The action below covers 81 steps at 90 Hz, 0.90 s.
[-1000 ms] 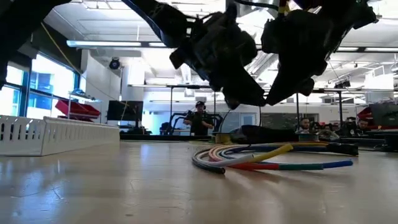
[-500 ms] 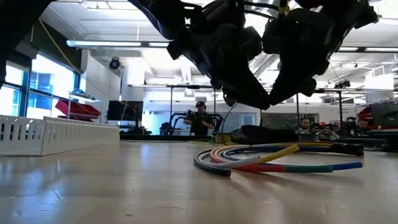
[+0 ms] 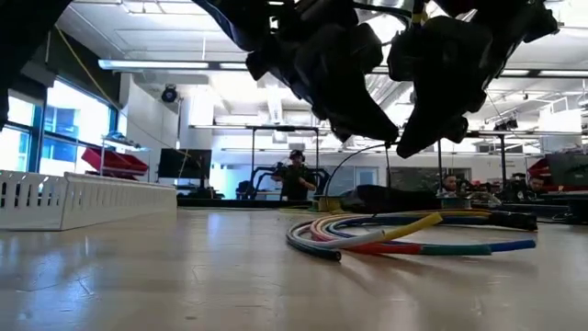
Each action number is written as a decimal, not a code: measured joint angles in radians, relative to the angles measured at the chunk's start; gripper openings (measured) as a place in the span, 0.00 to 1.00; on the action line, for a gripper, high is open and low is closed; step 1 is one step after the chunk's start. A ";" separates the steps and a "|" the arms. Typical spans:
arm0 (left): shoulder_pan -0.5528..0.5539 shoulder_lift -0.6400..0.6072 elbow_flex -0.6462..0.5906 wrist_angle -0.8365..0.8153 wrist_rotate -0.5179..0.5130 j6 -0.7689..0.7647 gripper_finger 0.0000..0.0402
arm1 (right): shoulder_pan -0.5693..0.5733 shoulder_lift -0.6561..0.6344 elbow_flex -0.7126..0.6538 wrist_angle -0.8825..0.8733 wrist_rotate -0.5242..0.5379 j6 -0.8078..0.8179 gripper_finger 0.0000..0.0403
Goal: Ziptie cables
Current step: Wrap the cables together using a black zip tie
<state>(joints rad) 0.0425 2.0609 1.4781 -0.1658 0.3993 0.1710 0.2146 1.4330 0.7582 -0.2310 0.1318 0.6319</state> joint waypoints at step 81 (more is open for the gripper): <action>-0.004 0.001 0.001 -0.037 -0.089 -0.001 0.11 | 0.000 0.000 0.000 0.003 0.001 -0.005 0.00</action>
<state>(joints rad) 0.0387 2.0617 1.4792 -0.2029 0.3101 0.1697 0.2146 1.4334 0.7582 -0.2276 0.1329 0.6271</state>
